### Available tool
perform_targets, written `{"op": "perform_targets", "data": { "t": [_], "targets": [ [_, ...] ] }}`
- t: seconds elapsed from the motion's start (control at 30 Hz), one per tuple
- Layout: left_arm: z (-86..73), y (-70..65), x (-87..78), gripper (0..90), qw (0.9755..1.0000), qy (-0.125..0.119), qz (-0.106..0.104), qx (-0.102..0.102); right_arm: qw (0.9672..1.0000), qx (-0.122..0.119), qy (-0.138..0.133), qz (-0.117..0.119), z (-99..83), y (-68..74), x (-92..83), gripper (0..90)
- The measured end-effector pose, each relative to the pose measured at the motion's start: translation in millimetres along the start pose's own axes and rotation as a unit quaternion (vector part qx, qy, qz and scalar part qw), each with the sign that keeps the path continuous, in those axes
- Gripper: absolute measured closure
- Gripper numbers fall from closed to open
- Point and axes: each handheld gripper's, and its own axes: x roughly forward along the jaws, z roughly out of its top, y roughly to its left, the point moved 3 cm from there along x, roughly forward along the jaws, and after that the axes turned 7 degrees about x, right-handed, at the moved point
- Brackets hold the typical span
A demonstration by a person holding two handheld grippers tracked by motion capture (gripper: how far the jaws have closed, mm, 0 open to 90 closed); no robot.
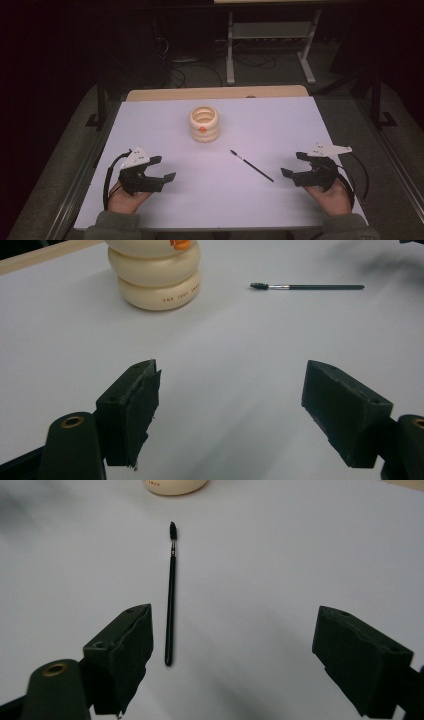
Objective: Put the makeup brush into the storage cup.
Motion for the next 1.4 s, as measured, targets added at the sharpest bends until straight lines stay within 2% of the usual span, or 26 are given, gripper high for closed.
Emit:
{"op": "perform_targets", "data": {
  "t": [0.3, 0.57, 0.8, 0.9, 1.07, 1.4],
  "targets": [
    [0.0, 0.0, 0.0, 22.8, 1.0, 0.0, 0.0, 0.0, 0.9998, 0.003, 0.018, 0.001, 3.6, 2.9, 1.8, 15.6],
    [-0.2, 0.3, 0.2, 22.8, 1.0, 0.001, 0.0, 0.001, 0.9998, 0.004, 0.02, -0.001, 9.8, 5.1, 2.0, 16.0],
    [-0.1, 0.6, 0.4, 22.9, 1.0, 0.001, 0.0, 0.001, 0.9991, -0.013, 0.039, -0.005, 25.7, 9.5, -0.7, 19.5],
    [0.2, -0.3, 1.1, 22.9, 1.0, 0.003, 0.0, 0.003, 0.999, -0.009, 0.044, -0.003, 31.9, 9.8, -1.5, 18.9],
    [0.4, -0.1, 0.2, 23.0, 1.0, 0.004, 0.0, 0.004, 0.9988, -0.016, 0.047, -0.003, 41.4, 11.0, -0.3, 19.4],
    [1.1, -0.1, -0.6, 23.1, 1.0, -0.001, 0.002, 0.002, 0.9972, -0.034, 0.067, 0.003, 62.5, 20.7, 13.9, 21.5]
  ]
}}
